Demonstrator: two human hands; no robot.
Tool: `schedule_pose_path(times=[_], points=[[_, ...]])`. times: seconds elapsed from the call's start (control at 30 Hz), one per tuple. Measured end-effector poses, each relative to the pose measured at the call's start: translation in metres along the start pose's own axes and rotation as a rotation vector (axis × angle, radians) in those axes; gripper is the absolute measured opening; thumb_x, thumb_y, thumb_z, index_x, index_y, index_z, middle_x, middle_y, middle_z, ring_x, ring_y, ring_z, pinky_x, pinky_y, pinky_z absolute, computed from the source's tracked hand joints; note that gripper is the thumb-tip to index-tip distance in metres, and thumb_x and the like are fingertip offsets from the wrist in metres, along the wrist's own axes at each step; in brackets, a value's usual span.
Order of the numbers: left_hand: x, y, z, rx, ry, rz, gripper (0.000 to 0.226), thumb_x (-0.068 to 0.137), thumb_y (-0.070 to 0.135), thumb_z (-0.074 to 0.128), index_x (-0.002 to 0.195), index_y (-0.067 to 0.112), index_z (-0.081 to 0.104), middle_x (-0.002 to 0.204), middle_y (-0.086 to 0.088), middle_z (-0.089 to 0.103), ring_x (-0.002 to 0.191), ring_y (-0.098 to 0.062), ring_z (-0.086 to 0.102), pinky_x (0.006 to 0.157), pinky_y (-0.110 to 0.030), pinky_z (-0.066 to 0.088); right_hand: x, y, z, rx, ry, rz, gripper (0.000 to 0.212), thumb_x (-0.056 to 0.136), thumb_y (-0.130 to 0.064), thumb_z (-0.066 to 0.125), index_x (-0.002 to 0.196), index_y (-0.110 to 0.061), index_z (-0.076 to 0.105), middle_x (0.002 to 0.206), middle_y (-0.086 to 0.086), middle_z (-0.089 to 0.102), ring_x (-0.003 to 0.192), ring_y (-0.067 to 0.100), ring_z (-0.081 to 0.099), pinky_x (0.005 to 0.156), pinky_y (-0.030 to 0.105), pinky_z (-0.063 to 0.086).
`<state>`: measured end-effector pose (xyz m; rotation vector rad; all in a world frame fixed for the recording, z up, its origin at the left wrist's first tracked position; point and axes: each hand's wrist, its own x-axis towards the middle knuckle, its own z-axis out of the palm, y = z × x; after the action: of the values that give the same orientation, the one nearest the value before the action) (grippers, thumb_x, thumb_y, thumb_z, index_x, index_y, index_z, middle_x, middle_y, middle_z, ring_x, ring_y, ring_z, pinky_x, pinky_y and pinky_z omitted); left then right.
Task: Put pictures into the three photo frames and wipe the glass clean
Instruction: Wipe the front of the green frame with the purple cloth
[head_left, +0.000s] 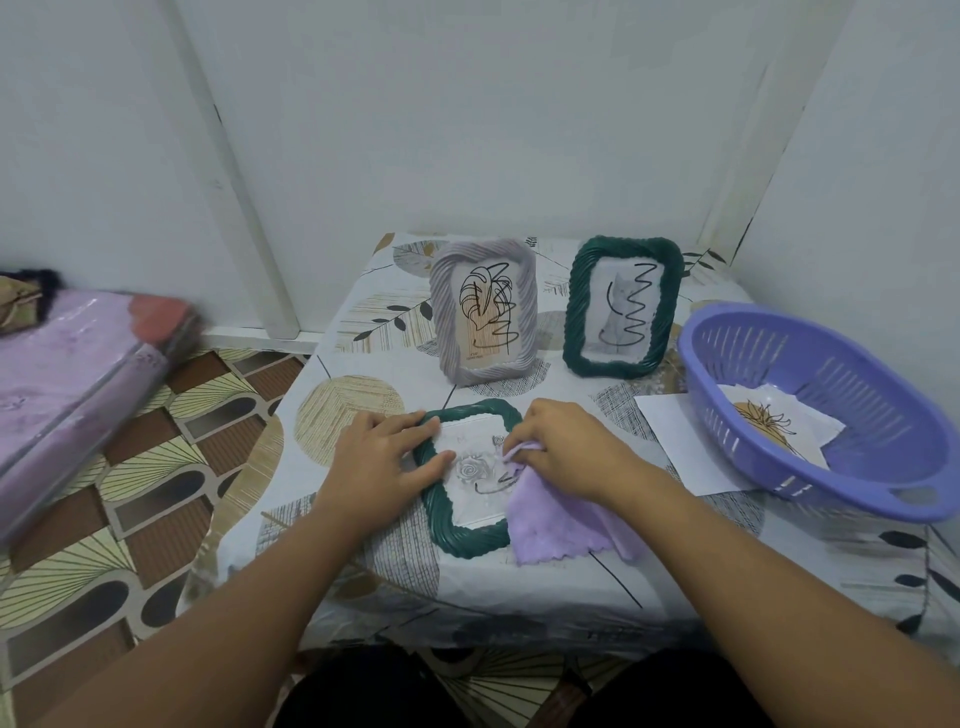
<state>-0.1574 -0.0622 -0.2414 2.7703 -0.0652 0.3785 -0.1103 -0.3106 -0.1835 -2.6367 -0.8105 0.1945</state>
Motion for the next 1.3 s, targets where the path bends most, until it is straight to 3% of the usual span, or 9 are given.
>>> schedule_pose_path(times=[0.07,0.23,0.43,0.57,0.77,0.93,1.07,1.3], points=[[0.0,-0.001,0.001,-0.003,0.01,0.003,0.074,0.081,0.083,0.034,0.137,0.042,0.059,0.144,0.02,0.054,0.107,-0.012,0.037,0.096,-0.034,0.037,0.002,-0.004,0.004,0.015,0.035,0.001,0.017,0.096,-0.026,0.067,0.107,-0.031,0.079,0.104,-0.002,0.057,0.1,0.02,0.058,0.088,0.035,0.047],[-0.001,-0.001,0.002,-0.01,0.022,0.006,0.073,0.082,0.083,0.035,0.136,0.041,0.06,0.143,0.019,0.055,0.108,-0.012,0.038,0.098,-0.035,0.038,-0.006,-0.001,-0.003,0.076,-0.107,-0.063,0.014,0.093,-0.025,0.07,0.101,-0.031,0.081,0.1,-0.003,0.062,0.095,0.014,0.058,0.084,0.03,0.045],[-0.001,0.0,0.002,-0.028,0.032,0.005,0.073,0.081,0.082,0.037,0.135,0.04,0.061,0.142,0.019,0.057,0.107,-0.013,0.038,0.098,-0.035,0.038,-0.001,-0.004,0.008,0.047,0.028,-0.044,0.015,0.096,-0.027,0.068,0.104,-0.032,0.079,0.103,-0.003,0.059,0.097,0.016,0.057,0.088,0.034,0.047],[0.0,-0.001,0.002,-0.027,0.031,0.007,0.074,0.081,0.082,0.036,0.136,0.04,0.061,0.142,0.019,0.056,0.107,-0.013,0.038,0.096,-0.033,0.036,-0.006,0.002,-0.001,0.085,-0.09,-0.08,0.014,0.093,-0.025,0.07,0.1,-0.032,0.08,0.1,-0.004,0.062,0.096,0.013,0.058,0.086,0.031,0.046],[-0.001,0.0,0.002,-0.031,0.03,0.004,0.074,0.08,0.082,0.037,0.136,0.04,0.061,0.142,0.018,0.057,0.107,-0.014,0.038,0.096,-0.033,0.036,0.002,-0.003,0.006,0.039,-0.01,-0.081,0.014,0.095,-0.028,0.069,0.103,-0.032,0.08,0.103,-0.003,0.061,0.099,0.017,0.059,0.09,0.037,0.048],[-0.001,0.0,0.001,-0.026,0.02,-0.002,0.075,0.079,0.083,0.035,0.136,0.041,0.06,0.143,0.019,0.055,0.108,-0.014,0.037,0.096,-0.032,0.035,-0.003,0.004,-0.002,0.092,-0.097,-0.08,0.014,0.094,-0.027,0.07,0.102,-0.032,0.08,0.101,-0.002,0.063,0.097,0.014,0.058,0.086,0.03,0.046],[0.0,-0.001,0.002,-0.026,0.018,-0.004,0.074,0.08,0.083,0.036,0.136,0.041,0.061,0.143,0.018,0.056,0.108,-0.014,0.038,0.096,-0.033,0.035,0.002,-0.001,0.004,0.062,0.007,-0.053,0.016,0.096,-0.027,0.068,0.105,-0.031,0.079,0.104,-0.004,0.061,0.1,0.016,0.058,0.09,0.033,0.047],[0.0,-0.001,0.002,-0.034,0.026,-0.005,0.073,0.08,0.083,0.037,0.135,0.042,0.061,0.142,0.02,0.056,0.109,-0.013,0.039,0.097,-0.036,0.037,-0.001,0.003,-0.003,0.093,-0.081,-0.062,0.012,0.093,-0.029,0.071,0.1,-0.032,0.08,0.101,-0.005,0.063,0.095,0.013,0.058,0.085,0.032,0.047]])
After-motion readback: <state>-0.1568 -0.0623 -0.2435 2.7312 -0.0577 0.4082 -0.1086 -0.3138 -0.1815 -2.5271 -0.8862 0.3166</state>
